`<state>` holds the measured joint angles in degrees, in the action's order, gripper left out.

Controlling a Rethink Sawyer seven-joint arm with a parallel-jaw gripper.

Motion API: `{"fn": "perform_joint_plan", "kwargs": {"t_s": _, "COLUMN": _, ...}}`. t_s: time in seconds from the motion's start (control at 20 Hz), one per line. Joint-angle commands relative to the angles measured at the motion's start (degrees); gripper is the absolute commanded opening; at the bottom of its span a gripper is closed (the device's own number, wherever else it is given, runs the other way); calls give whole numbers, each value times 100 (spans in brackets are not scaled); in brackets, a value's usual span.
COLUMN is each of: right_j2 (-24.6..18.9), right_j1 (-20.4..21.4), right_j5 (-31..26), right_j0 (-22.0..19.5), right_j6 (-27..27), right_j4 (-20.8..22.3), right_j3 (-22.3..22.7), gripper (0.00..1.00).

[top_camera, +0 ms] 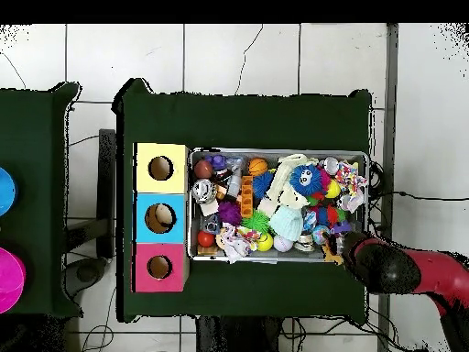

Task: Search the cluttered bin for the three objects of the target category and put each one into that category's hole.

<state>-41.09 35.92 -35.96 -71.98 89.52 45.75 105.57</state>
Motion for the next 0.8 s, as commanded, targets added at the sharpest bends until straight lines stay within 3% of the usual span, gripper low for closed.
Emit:
{"fn": "perform_joint_plan", "kwargs": {"t_s": 0.05, "right_j2": -169, "right_j1": -153, "right_j5": -27, "right_j0": 85, "right_j6": -1258, "right_j4": 405, "right_j3": 281, "gripper": 100}}
{"fn": "perform_joint_plan", "kwargs": {"t_s": 0.8, "right_j2": 56, "right_j1": -244, "right_j5": 443, "right_j0": -56, "right_j6": -909, "right_j4": 958, "right_j3": 624, "gripper": 100}}
